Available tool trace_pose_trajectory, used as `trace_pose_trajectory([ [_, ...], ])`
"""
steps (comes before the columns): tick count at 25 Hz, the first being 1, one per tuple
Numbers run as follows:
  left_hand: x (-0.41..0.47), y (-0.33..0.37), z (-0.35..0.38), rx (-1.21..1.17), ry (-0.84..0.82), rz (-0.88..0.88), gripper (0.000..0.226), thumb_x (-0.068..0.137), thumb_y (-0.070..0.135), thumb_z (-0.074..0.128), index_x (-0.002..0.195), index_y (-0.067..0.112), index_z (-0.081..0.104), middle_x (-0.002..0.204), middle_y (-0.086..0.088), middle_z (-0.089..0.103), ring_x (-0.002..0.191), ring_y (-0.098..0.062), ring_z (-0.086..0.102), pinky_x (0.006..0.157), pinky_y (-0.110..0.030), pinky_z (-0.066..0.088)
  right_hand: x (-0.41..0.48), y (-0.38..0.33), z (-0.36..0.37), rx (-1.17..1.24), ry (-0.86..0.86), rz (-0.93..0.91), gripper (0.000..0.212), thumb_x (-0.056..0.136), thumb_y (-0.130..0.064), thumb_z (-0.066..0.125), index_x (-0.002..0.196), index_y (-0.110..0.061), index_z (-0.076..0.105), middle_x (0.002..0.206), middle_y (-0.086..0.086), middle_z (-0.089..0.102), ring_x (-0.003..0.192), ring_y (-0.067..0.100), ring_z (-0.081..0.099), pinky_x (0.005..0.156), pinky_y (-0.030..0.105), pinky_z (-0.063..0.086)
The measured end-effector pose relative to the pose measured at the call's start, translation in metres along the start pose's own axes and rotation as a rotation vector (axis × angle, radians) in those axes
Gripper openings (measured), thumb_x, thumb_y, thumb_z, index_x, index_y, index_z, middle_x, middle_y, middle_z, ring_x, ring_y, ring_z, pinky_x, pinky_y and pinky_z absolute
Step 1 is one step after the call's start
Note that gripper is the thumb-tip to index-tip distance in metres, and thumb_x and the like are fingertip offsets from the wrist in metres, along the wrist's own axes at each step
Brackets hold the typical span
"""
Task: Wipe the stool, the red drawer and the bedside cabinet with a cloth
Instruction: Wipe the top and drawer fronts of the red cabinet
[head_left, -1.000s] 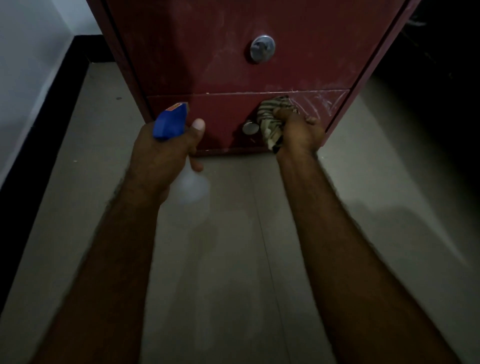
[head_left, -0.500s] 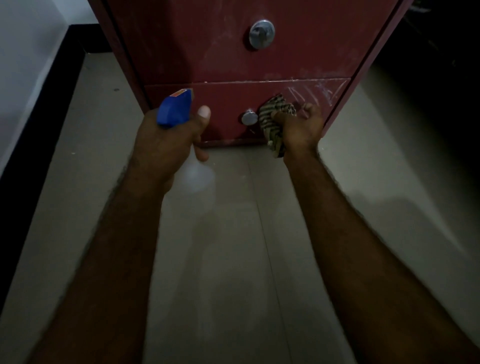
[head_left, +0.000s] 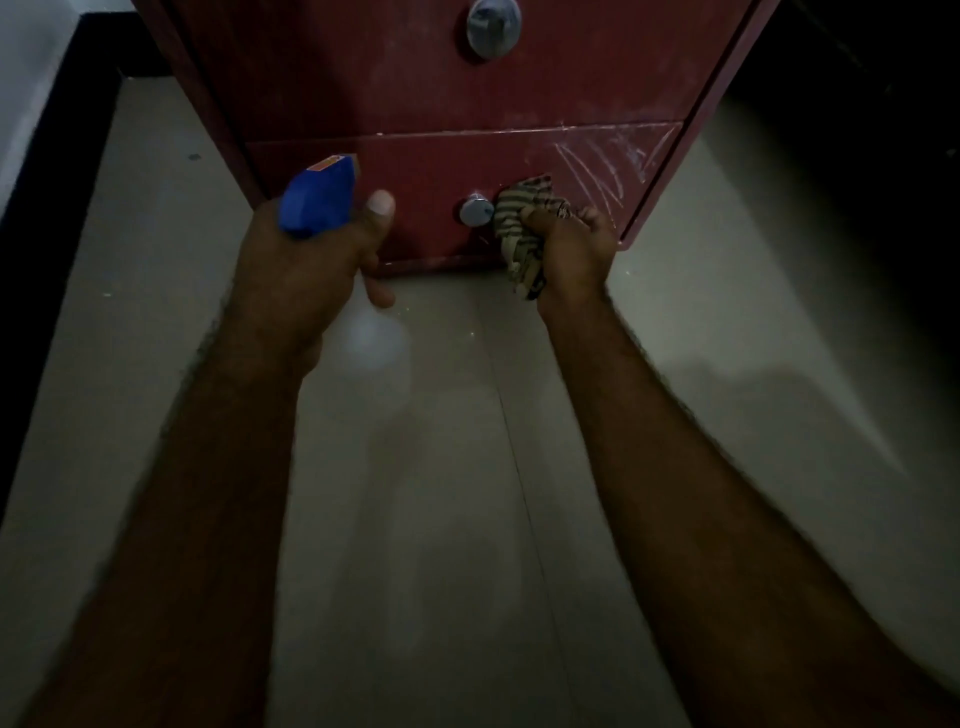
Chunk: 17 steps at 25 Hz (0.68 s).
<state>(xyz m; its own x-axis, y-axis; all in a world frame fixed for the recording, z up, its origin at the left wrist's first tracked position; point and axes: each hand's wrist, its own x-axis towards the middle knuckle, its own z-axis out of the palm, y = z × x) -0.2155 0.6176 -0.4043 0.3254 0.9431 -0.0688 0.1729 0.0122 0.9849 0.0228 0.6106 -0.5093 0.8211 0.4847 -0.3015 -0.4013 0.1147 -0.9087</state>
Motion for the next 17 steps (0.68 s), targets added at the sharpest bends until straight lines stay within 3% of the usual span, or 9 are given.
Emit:
trace_pose_trajectory([
  [2,0.000,0.000,0.001,0.000,-0.002,0.006,0.013,0.092,0.041,0.071,0.094,0.035,0.060,0.081,-0.006,0.064,0.061,-0.020,0.068,0.097,-0.054,0.054,0.000,0.006,-0.003,0.029,0.019,0.028,0.060,0.062,-0.004,0.086,0.117,0.002,0.062,0.105,0.023,0.075,0.088,0.040,0.076,0.071,0.053,0.065],
  [5,0.001,-0.001,0.000,0.022,0.007,-0.001,0.017,0.093,0.041,0.069,0.102,0.043,0.056,0.090,-0.009,0.063,0.063,-0.019,0.068,0.086,-0.044,0.058,-0.003,0.016,-0.010,0.208,-0.021,0.106,0.040,0.080,0.010,0.074,0.119,0.010,0.064,0.112,0.030,0.073,0.096,0.046,0.074,0.073,0.047,0.065],
  [8,0.002,-0.003,0.001,0.025,0.004,0.012,0.013,0.093,0.040,0.069,0.097,0.042,0.057,0.087,-0.007,0.062,0.062,-0.020,0.068,0.083,-0.046,0.060,-0.011,0.037,-0.016,0.269,-0.111,0.303,0.031,0.091,0.008,0.059,0.121,0.015,0.067,0.119,0.032,0.070,0.084,0.037,0.074,0.061,0.033,0.062],
  [10,0.003,-0.004,0.002,0.033,0.010,0.000,0.014,0.094,0.038,0.069,0.096,0.042,0.055,0.088,-0.004,0.061,0.062,-0.019,0.067,0.082,-0.045,0.061,-0.014,0.048,-0.013,0.221,-0.131,0.389,0.031,0.091,0.006,0.059,0.120,0.014,0.068,0.118,0.031,0.071,0.079,0.033,0.073,0.058,0.031,0.060],
  [14,0.004,-0.006,0.002,0.030,0.006,-0.001,0.015,0.094,0.039,0.069,0.100,0.042,0.056,0.089,-0.006,0.062,0.061,-0.019,0.068,0.078,-0.044,0.062,-0.027,0.047,0.007,0.094,-0.178,0.412,0.015,0.086,0.013,0.062,0.096,0.009,0.073,0.088,0.024,0.074,0.061,0.029,0.071,0.051,0.030,0.058],
  [17,0.004,-0.004,0.002,0.046,0.012,-0.021,0.015,0.094,0.040,0.069,0.097,0.042,0.054,0.095,-0.011,0.063,0.064,-0.019,0.069,0.078,-0.043,0.062,-0.025,0.040,0.017,0.064,-0.170,0.368,0.017,0.085,0.019,0.060,0.084,0.007,0.071,0.071,0.017,0.072,0.055,0.027,0.070,0.051,0.031,0.061],
])
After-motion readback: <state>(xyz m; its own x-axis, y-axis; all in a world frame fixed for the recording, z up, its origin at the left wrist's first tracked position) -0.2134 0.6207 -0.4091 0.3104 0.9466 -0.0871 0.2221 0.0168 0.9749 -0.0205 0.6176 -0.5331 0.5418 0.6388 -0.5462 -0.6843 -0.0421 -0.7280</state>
